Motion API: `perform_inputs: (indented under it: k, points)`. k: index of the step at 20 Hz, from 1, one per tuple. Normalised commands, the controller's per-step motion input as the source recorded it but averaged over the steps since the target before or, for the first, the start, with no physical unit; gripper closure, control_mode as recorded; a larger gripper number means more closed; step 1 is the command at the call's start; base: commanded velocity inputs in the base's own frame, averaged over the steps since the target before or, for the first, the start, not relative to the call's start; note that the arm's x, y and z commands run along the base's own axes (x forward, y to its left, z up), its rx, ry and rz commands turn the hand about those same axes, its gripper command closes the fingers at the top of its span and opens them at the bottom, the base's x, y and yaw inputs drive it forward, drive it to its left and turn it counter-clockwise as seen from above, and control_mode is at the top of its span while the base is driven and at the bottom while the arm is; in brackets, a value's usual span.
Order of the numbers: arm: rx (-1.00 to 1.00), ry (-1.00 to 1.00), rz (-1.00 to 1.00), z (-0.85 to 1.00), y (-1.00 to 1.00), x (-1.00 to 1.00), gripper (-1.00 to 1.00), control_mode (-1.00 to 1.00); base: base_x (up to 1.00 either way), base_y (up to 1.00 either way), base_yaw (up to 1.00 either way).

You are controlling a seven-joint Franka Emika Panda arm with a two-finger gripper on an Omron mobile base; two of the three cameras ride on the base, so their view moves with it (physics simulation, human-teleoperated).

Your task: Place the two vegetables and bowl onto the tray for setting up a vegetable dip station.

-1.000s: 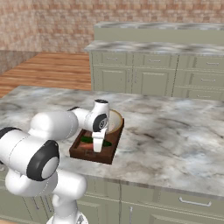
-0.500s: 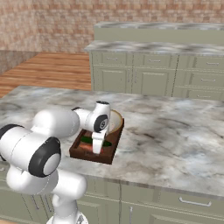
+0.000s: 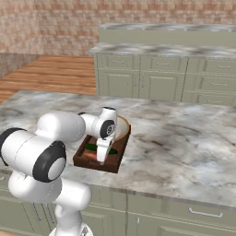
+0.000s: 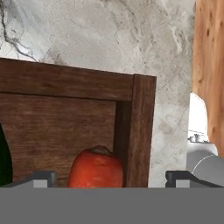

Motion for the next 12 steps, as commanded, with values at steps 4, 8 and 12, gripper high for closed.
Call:
perform_inputs:
  k: [4, 8, 12]
  points:
    - [0.00, 0.02, 0.00, 0.09, 0.00, 0.00, -1.00, -1.00, 0.00, 0.00, 0.00]
    - [0.00, 0.00, 0.00, 0.21, 0.00, 0.00, -1.00, -1.00, 0.00, 0.00, 0.00]
    - [0.00, 0.00, 0.00, 0.27, 0.00, -0.12, -1.00, -1.00, 0.00, 0.00, 0.00]
